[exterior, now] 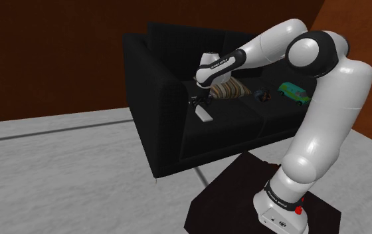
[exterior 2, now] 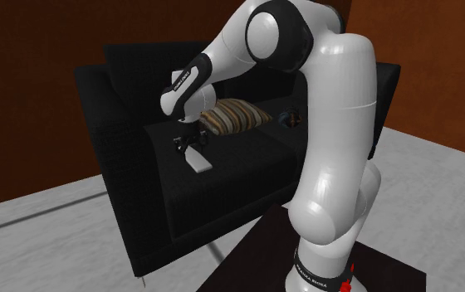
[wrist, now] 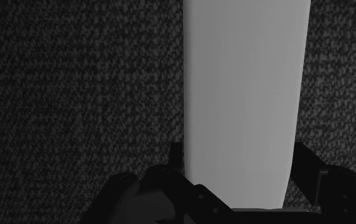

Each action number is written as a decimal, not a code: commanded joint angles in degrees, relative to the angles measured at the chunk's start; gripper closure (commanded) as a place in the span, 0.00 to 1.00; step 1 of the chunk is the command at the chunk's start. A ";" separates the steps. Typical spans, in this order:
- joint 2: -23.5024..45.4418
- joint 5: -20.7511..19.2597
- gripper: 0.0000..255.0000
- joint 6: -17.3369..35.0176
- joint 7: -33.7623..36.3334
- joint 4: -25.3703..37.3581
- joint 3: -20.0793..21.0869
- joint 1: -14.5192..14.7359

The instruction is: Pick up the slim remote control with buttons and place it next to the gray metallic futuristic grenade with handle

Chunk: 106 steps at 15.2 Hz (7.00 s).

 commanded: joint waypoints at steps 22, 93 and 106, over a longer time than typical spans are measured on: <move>-7.52 0.04 1.00 -16.10 -0.19 8.60 0.03 0.06; 0.45 5.87 1.00 -2.64 -46.73 2.77 -21.84 -21.65; 0.46 5.87 0.00 -2.64 -46.74 2.78 -21.83 -21.65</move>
